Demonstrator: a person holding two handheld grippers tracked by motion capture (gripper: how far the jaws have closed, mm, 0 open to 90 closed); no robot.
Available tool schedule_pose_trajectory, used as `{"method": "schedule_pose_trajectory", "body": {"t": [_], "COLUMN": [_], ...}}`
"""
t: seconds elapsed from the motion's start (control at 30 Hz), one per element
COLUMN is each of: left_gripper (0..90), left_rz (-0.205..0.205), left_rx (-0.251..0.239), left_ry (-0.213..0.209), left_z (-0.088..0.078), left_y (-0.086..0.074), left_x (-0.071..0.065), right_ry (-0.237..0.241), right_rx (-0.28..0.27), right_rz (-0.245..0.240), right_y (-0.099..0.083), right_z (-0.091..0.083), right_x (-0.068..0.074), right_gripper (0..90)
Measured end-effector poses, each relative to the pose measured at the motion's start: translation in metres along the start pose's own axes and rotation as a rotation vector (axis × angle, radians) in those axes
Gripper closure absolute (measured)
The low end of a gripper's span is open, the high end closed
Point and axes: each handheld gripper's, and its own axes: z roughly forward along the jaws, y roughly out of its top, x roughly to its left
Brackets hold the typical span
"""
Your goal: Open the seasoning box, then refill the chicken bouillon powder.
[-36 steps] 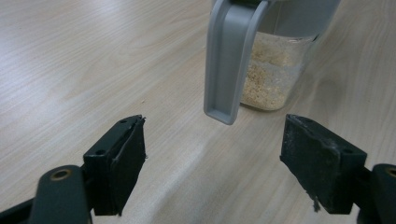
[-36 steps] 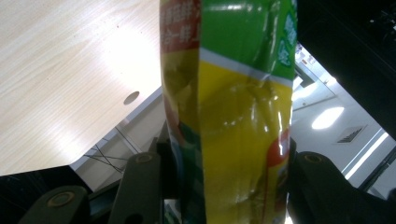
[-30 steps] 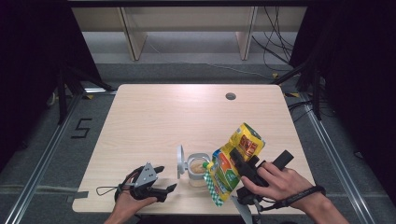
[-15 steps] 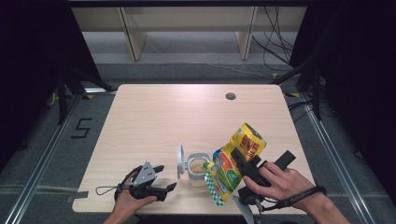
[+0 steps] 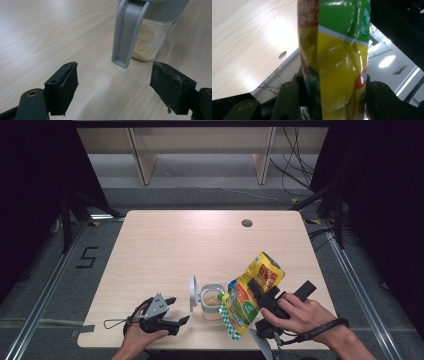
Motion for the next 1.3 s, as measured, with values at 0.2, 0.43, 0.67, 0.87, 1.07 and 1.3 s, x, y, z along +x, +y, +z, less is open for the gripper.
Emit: {"method": "schedule_pose_trajectory", "body": {"t": [0.2, 0.43, 0.67, 0.87, 1.07, 1.3], "left_gripper": [21.5, 21.3, 21.3, 21.3, 21.3, 21.3], "left_rz": [0.02, -0.001, 0.0, 0.015, -0.005, 0.006], "left_rx": [0.001, -0.01, -0.013, -0.018, -0.018, -0.012], "left_ry": [0.004, 0.008, 0.003, 0.018, 0.015, 0.01], "left_z": [-0.0048, -0.0058, -0.0054, -0.0079, -0.0076, -0.0066], "left_y": [-0.0001, 0.0, 0.0, 0.001, 0.0004, 0.001], "left_x": [0.0043, 0.0062, 0.0047, 0.0078, 0.0076, 0.007], "right_ry": [0.004, -0.007, 0.001, -0.001, -0.003, 0.003], "right_rx": [-0.004, -0.011, 0.003, 0.012, 0.006, 0.017], "right_rz": [-0.004, -0.01, 0.016, 0.018, -0.008, 0.005], "right_y": [0.0017, 0.0015, 0.001, -0.0007, -0.0022, -0.0008], "right_z": [0.001, 0.0004, -0.0005, -0.0022, -0.0038, -0.0054], "right_x": [-0.0014, -0.0027, 0.0021, 0.0018, -0.0018, -0.0001], "right_gripper": [61.5, 61.9, 62.0, 62.0, 62.1, 62.2]}}
